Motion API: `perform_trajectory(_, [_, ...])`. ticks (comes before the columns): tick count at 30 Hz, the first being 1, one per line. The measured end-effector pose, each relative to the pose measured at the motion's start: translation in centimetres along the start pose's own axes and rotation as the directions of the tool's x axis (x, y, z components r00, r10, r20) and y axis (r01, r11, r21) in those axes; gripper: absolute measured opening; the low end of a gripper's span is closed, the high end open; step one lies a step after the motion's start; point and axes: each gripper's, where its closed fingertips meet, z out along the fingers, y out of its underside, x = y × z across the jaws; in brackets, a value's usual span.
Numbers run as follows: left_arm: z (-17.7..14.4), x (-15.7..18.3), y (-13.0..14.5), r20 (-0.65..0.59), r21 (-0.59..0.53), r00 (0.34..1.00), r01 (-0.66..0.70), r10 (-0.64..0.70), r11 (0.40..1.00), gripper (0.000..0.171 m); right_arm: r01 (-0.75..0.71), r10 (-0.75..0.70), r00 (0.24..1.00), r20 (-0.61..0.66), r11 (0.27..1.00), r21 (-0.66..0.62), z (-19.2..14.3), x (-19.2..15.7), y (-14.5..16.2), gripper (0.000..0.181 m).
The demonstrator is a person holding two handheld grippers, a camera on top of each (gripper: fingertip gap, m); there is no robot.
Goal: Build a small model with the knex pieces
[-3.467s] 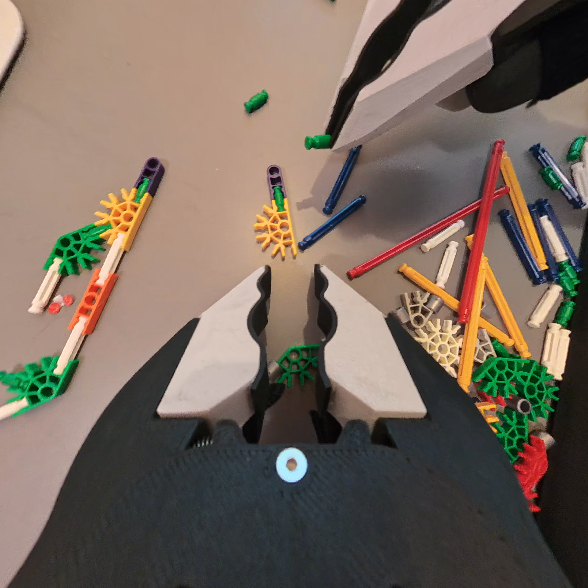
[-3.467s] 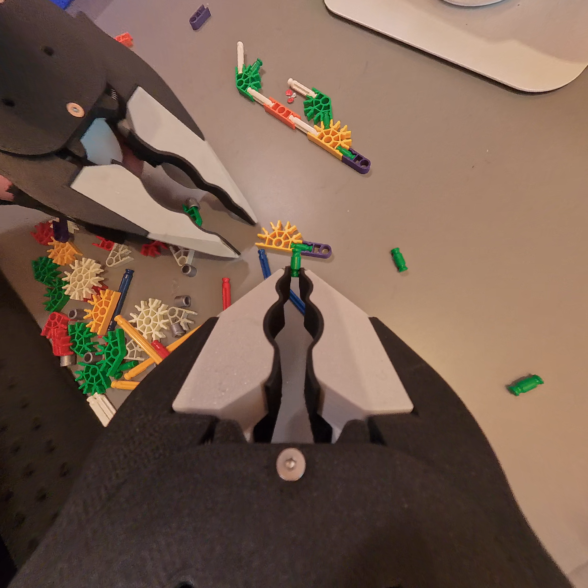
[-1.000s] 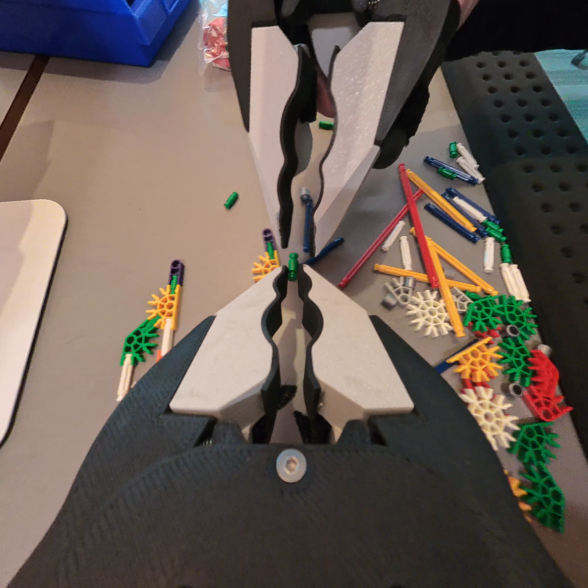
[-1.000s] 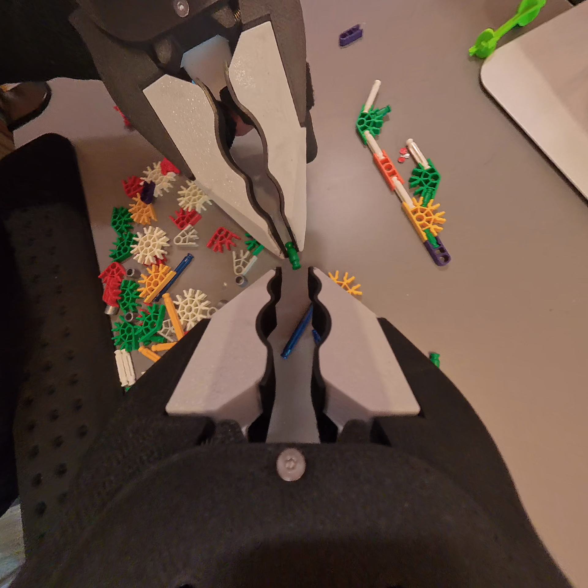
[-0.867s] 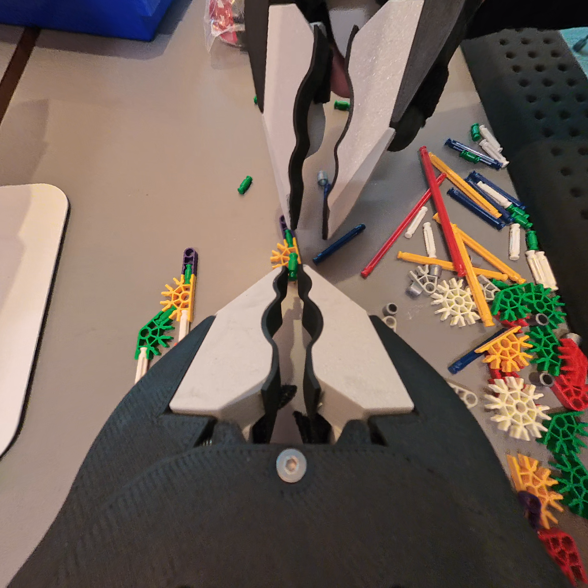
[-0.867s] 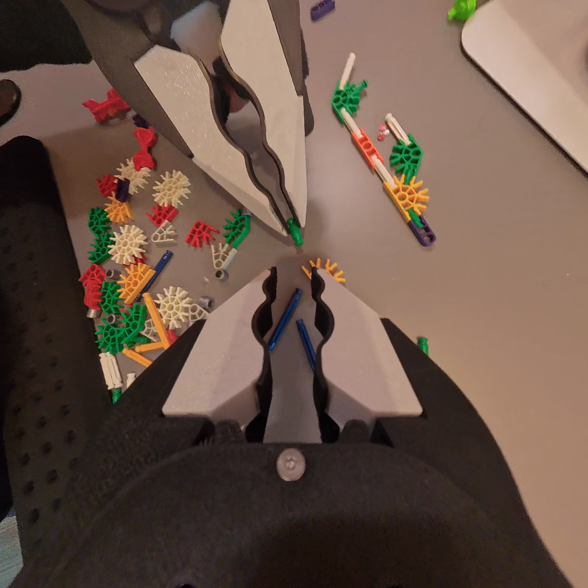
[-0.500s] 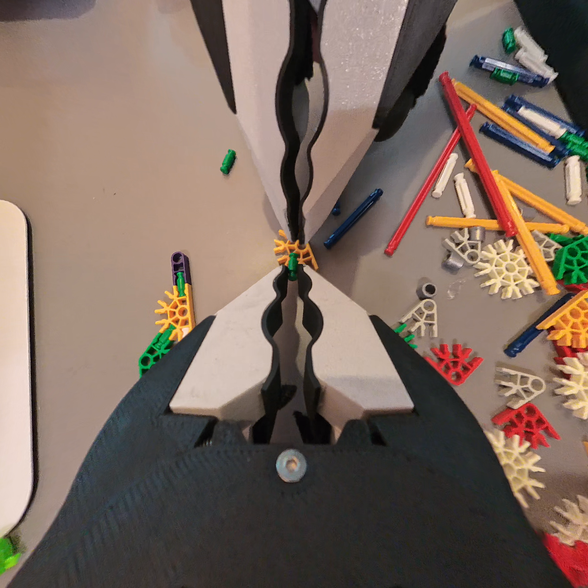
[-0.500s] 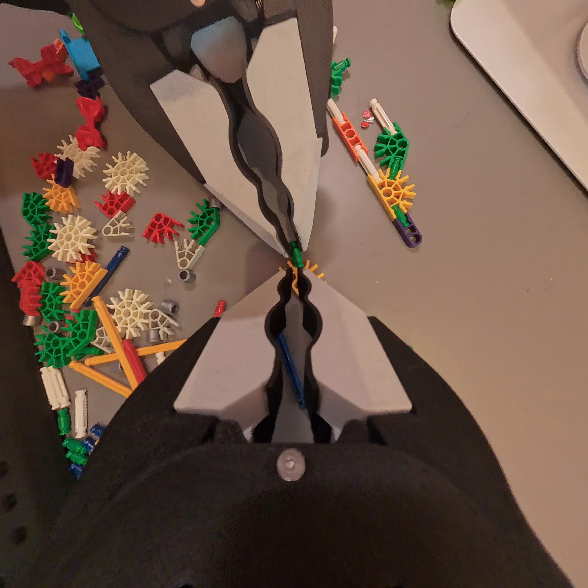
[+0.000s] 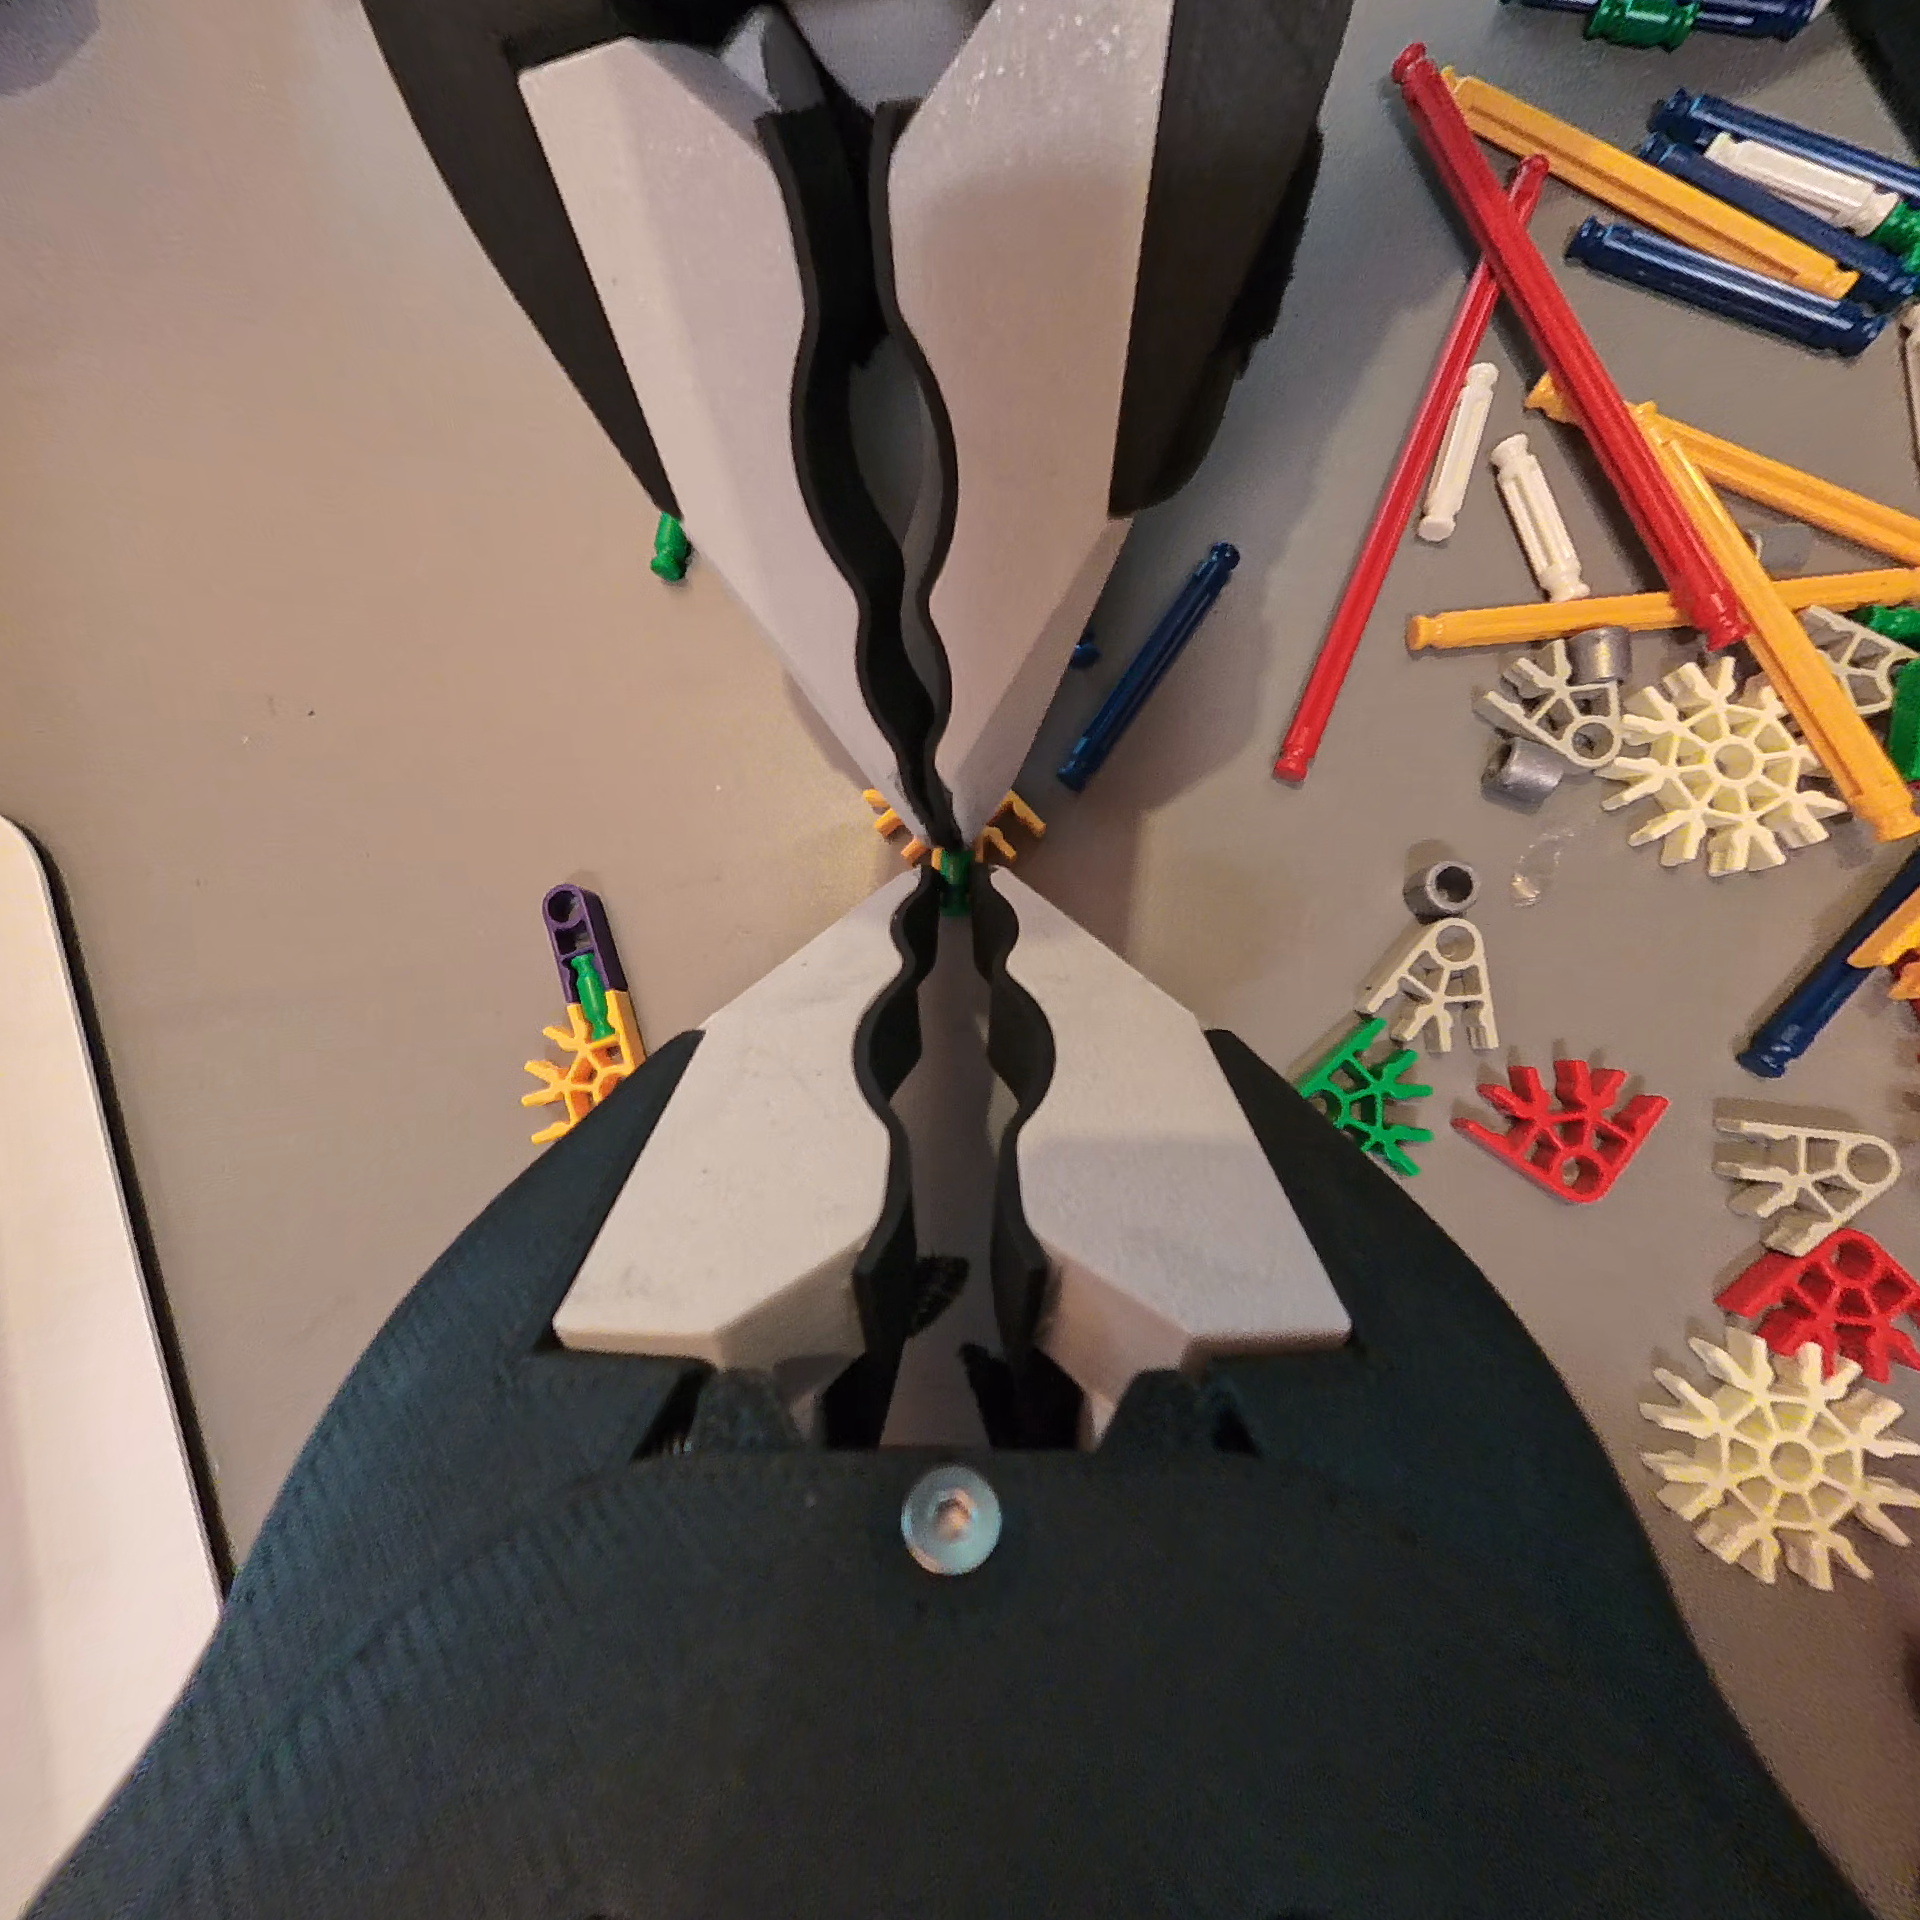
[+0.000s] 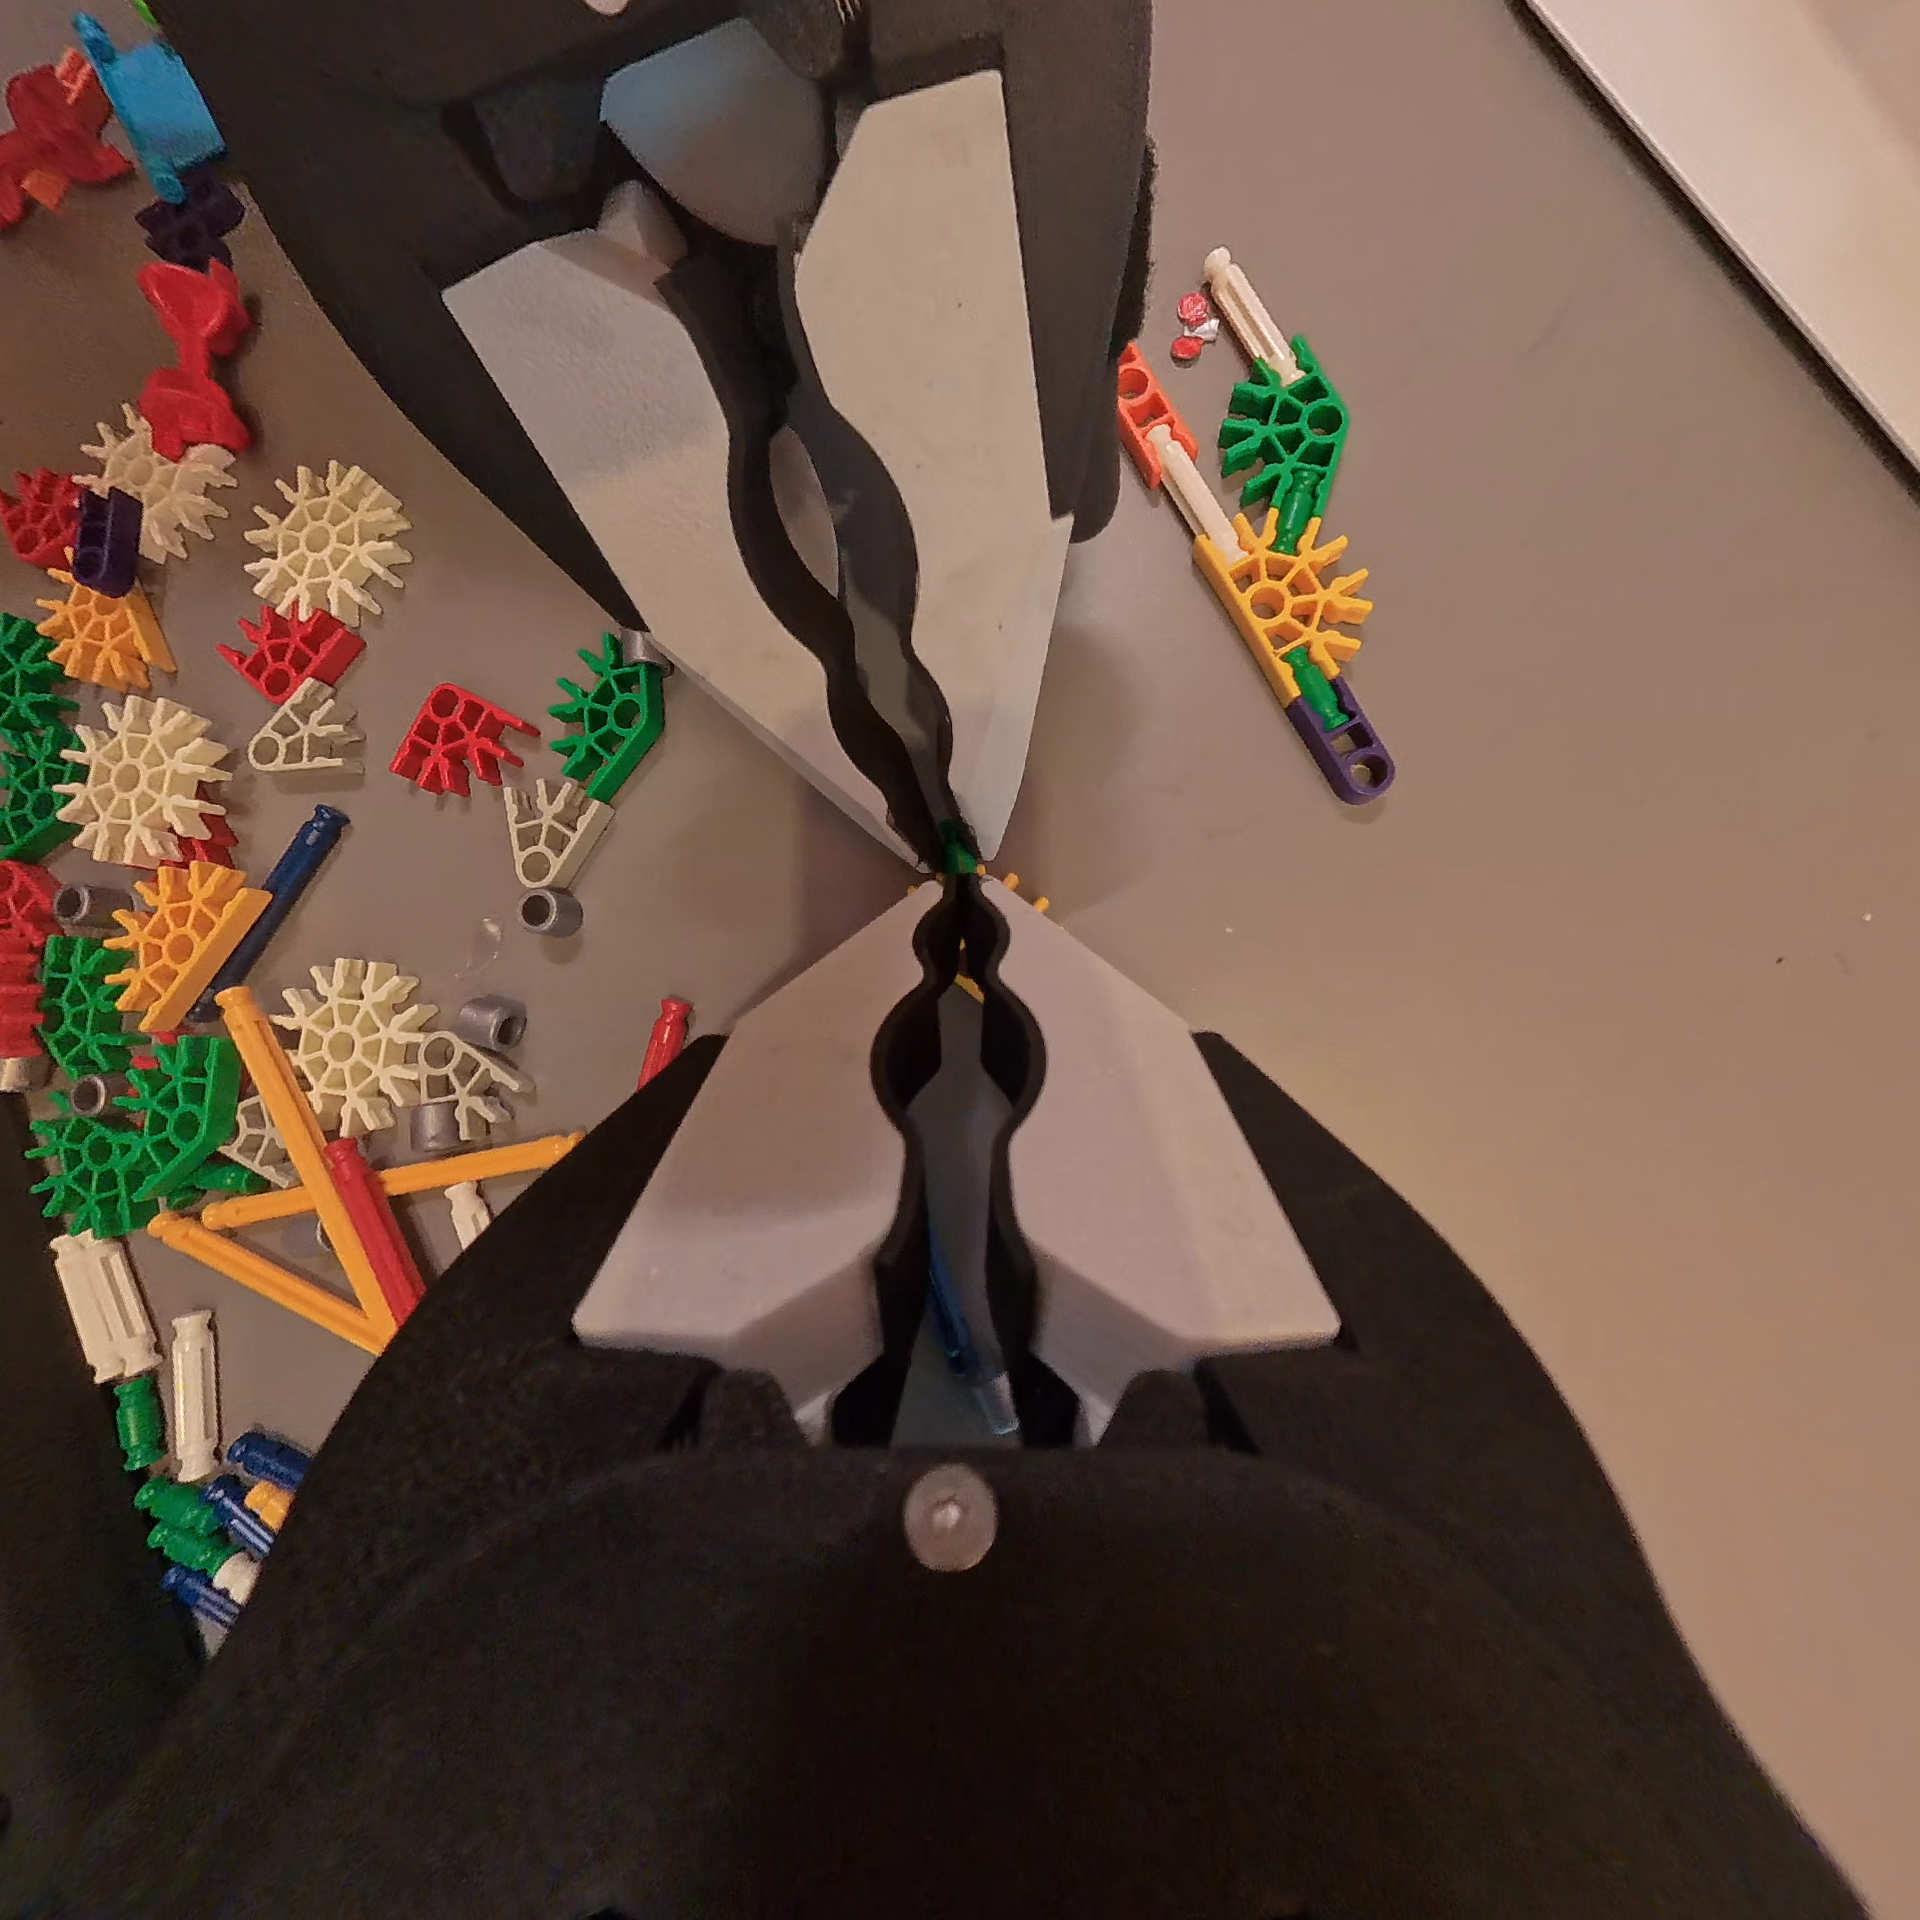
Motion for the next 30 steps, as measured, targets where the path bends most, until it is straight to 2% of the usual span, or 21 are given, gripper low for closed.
perform_trajectory(6, [0.08, 0.17, 0.10, 0.001, 0.005, 1.000, -0.002, 0.002, 1.000, 0.004, 0.001, -0.001, 1.000, 0.004, 1.000, -0.011, 0.09, -0.18, 0.10, 0.000])
perform_trajectory(20, [0.43, 0.23, 0.27, 0.021, -0.171, 0.996, -0.082, 0.087, 0.982, 0.003, -0.072, 0.071, 0.997, 0.040, 0.997, 0.020, 0.13, -0.24, 0.38, 0.000])
perform_trajectory(30, [0.49, 0.26, 0.28, 0.007, -0.212, 0.996, -0.084, 0.087, 0.974, 0.003, -0.093, 0.093, 0.993, 0.069, 0.996, 0.005, 0.08, -0.25, 0.42, 0.000])
